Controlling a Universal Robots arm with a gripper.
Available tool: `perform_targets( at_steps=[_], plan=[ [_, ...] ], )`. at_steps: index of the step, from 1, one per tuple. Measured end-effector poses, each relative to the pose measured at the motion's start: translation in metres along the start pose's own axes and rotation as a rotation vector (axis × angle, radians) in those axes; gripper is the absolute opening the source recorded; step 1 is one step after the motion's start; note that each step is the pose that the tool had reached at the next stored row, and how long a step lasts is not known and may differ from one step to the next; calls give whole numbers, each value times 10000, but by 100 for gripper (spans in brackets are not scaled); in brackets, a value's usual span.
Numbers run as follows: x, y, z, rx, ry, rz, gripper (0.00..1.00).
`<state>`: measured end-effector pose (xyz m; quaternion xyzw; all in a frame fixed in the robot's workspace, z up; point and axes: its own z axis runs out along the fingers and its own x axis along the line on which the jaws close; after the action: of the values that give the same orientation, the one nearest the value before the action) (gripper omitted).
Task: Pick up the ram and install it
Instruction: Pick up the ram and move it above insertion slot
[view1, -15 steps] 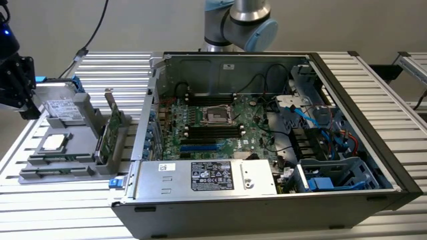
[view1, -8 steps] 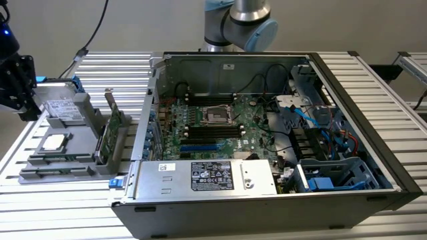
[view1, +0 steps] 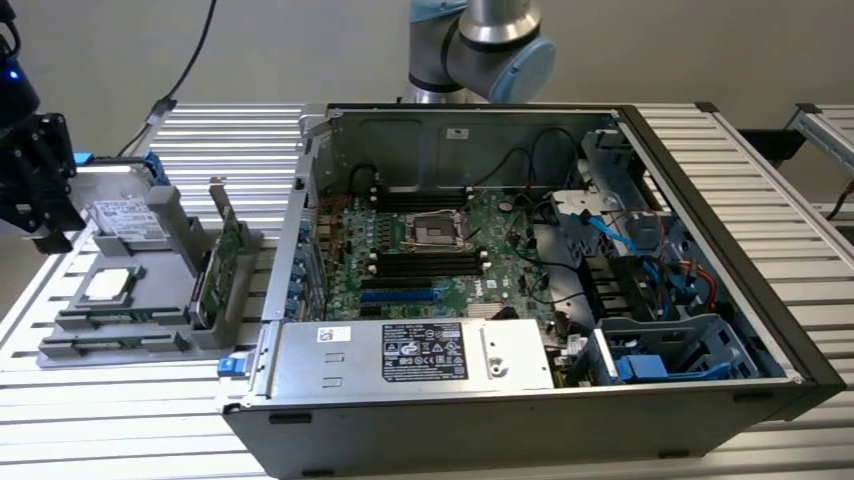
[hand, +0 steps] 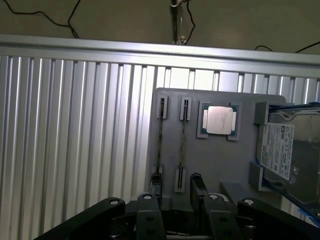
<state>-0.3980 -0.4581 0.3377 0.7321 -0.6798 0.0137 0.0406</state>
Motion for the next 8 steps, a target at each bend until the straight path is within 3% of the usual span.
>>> perform_targets(
  at_steps=[8],
  plan=[
    [42, 27, 151, 7, -3, -49, 36]
  ],
)
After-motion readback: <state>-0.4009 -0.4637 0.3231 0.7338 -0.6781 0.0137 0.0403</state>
